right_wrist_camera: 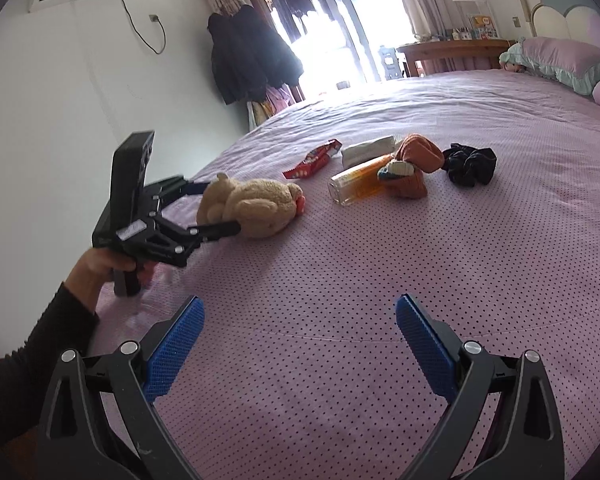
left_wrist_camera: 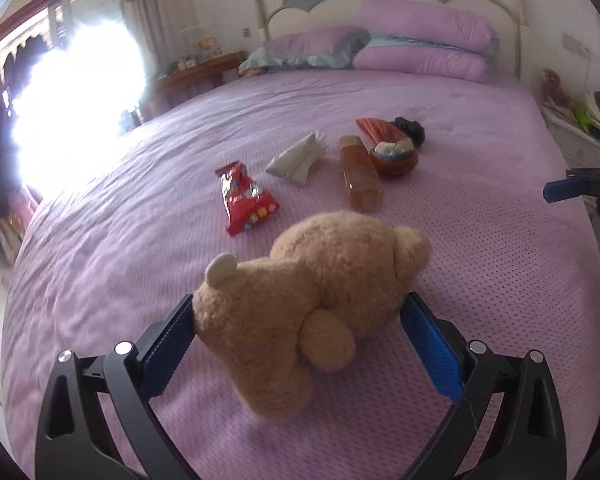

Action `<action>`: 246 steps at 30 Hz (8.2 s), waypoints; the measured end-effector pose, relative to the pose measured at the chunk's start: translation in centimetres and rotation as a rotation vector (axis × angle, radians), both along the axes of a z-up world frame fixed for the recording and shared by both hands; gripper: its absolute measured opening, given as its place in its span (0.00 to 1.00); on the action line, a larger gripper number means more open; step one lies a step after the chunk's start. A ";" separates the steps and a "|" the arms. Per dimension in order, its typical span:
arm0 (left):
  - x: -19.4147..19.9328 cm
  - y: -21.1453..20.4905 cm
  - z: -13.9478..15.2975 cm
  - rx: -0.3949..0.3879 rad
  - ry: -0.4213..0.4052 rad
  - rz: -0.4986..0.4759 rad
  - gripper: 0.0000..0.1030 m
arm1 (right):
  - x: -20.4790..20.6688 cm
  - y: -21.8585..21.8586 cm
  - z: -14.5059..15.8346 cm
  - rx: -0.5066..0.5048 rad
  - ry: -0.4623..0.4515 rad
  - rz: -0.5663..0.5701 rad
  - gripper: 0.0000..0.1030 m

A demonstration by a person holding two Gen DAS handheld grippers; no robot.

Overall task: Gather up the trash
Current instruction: 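Grasp the brown teddy bear with the left tool and lift it, then grasp the orange toy with the right tool while left tool holds the bear, then carry bear and orange toy to the wastebasket and open both tools, then move both tools back toward the remaining items on the bed, then grasp the black scrunchie with the right tool and lift it, then grasp the red snack wrapper with the left tool and lift it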

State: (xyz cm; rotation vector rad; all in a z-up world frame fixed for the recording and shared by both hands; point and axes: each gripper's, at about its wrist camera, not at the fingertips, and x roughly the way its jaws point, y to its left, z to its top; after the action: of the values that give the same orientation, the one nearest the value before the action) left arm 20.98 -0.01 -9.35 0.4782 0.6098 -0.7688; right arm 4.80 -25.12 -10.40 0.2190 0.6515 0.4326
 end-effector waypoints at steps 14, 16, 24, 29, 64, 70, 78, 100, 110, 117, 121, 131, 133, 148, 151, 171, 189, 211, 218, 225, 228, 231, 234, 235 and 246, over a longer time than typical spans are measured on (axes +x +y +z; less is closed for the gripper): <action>1.4 1.6 0.5 -0.078 0.083 -0.044 0.96 | -0.2 -0.2 0.5 0.002 0.007 0.019 0.90; 1.0 1.9 0.7 -0.091 0.098 -0.072 0.96 | -0.3 -0.3 0.6 0.002 0.008 0.022 0.90; 2.2 0.9 -0.5 -0.040 0.175 -0.106 0.97 | -0.5 0.2 0.8 -0.008 0.004 0.034 0.90; 2.6 -0.6 -1.6 -0.061 0.245 -0.131 0.93 | -0.3 0.6 0.7 -0.026 0.007 0.039 0.90; -4.8 -3.0 1.9 -0.431 0.162 0.171 0.66 | 16.1 -6.0 -1.0 0.161 0.165 -0.069 0.20; -7.0 -4.9 2.4 -0.428 0.154 0.167 0.66 | 8.2 -7.7 0.8 0.173 0.076 -0.030 0.20; -13.9 -11.8 1.3 -0.439 0.238 0.023 0.66 | -7.1 -13.4 0.8 0.201 0.047 -0.117 0.20; -31.0 -34.5 -8.0 -0.246 0.549 -0.403 0.66 | -32.3 -28.3 -12.4 0.176 0.317 -0.730 0.22; -33.3 -39.5 -11.1 -0.116 0.570 -0.441 0.66 | -34.6 -30.9 -15.5 0.138 0.398 -0.836 0.72; -35.0 -41.7 -13.8 -0.033 0.598 -0.484 0.66 | -38.1 -32.6 -15.0 0.178 0.375 -0.916 0.72; -35.9 -43.1 -15.0 0.018 0.616 -0.513 0.75 | -39.0 -33.4 -15.2 0.212 0.367 -0.940 0.72; -34.8 -42.0 -12.8 -0.041 0.521 -0.479 0.92 | -38.1 -32.4 -14.2 0.204 0.347 -0.895 0.72; -33.9 -41.2 -12.1 -0.070 0.504 -0.447 0.93 | -37.5 -32.0 -13.8 0.195 0.340 -0.873 0.72; -29.6 -32.1 -5.1 -0.194 0.281 -0.217 0.96 | -30.0 -24.7 -6.0 0.088 0.112 -0.577 0.74; -27.7 -29.0 -3.8 -0.225 0.263 -0.140 0.96 | -26.9 -22.6 -3.8 0.060 0.048 -0.491 0.75; -12.6 -10.3 2.2 -0.295 0.075 0.373 0.96 | -6.1 -10.3 2.4 -0.093 -0.140 -0.200 0.92; 2.2 -6.0 1.6 -0.267 0.104 0.510 0.96 | 11.2 -7.6 1.3 -0.258 -0.062 -0.141 0.90; 10.6 -4.5 -0.3 -0.260 0.191 0.608 0.96 | 19.5 -9.7 -0.3 -0.166 0.106 -0.170 0.21; 12.9 -4.4 -1.8 -0.243 0.263 0.643 0.52 | 18.3 -9.9 0.3 -0.132 0.104 -0.134 0.22; 10.4 -4.9 -0.4 -0.248 0.196 0.586 0.40 | 15.9 -10.2 0.5 -0.114 0.100 -0.117 0.22; 7.6 -5.2 0.8 -0.256 0.149 0.554 0.40 | 13.8 -10.1 1.0 -0.111 0.087 -0.105 0.22; 3.9 -5.4 2.2 -0.278 0.116 0.509 0.40 | 11.2 -10.2 1.8 -0.108 0.067 -0.104 0.22; 0.1 -6.2 3.4 -0.279 0.091 0.451 0.40 | 8.4 -10.5 2.4 -0.095 0.053 -0.104 0.22; -0.9 -6.4 3.7 -0.278 0.082 0.434 0.40 | 7.4 -10.7 2.6 -0.093 0.051 -0.106 0.22; -12.5 -12.2 4.8 -0.287 0.103 0.223 0.40 | -4.6 -12.8 4.4 -0.106 0.014 -0.153 0.22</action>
State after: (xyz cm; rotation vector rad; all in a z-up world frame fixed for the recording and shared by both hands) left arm 8.44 -12.20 -4.57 0.1042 0.6250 -0.6571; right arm 0.23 -37.87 -5.99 0.1702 0.6640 0.2488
